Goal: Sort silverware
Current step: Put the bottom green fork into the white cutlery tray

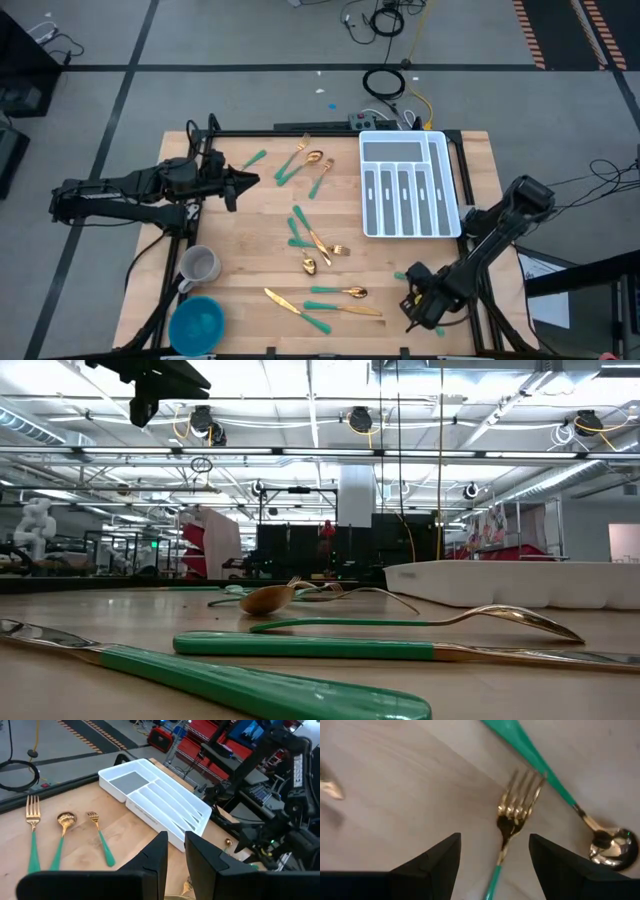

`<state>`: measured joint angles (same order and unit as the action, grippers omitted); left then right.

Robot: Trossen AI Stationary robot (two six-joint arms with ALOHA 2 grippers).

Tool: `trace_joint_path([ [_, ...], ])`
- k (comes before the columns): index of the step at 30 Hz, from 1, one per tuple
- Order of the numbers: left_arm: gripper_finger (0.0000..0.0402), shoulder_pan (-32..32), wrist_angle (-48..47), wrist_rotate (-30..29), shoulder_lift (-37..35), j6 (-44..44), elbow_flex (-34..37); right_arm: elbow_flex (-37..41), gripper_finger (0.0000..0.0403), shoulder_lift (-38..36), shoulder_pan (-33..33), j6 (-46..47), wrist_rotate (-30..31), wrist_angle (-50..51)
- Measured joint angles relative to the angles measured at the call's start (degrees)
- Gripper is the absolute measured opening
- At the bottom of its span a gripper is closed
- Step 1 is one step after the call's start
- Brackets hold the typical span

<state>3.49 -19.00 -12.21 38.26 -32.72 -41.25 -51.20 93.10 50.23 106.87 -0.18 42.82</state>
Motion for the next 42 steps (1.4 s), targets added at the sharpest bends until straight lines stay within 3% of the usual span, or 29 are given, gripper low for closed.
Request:
trace_joint_path([
  [6, 0.0073, 0.0, 0.0, 0.0, 0.0, 0.0, 0.0, -0.1, 0.0226, 3.3, 2.9, 4.3, -2.4, -1.5],
  [10, 0.0073, 0.0, 0.0, -0.1, 0.1, 0.0, 0.0, -0.2, 0.0198, 3.8, 3.8, 6.2, -2.0, -2.1],
  [19, 0.0073, 0.0, 0.0, -0.3, 1.5, 0.5, 0.0, -0.2, 0.0015, 3.9, 3.7, 6.8, -3.1, -3.3],
  [29, 0.0073, 0.0, 0.0, -0.3, 2.0, 0.4, 0.0, -1.4, 0.0002, 4.0, 3.4, 8.9, -3.1, -2.3],
  [42, 0.0073, 0.0, 0.0, -0.3, 2.0, 0.4, 0.0, -12.8, 0.0, 3.9, -3.4, 0.7, 3.2, 14.1],
])
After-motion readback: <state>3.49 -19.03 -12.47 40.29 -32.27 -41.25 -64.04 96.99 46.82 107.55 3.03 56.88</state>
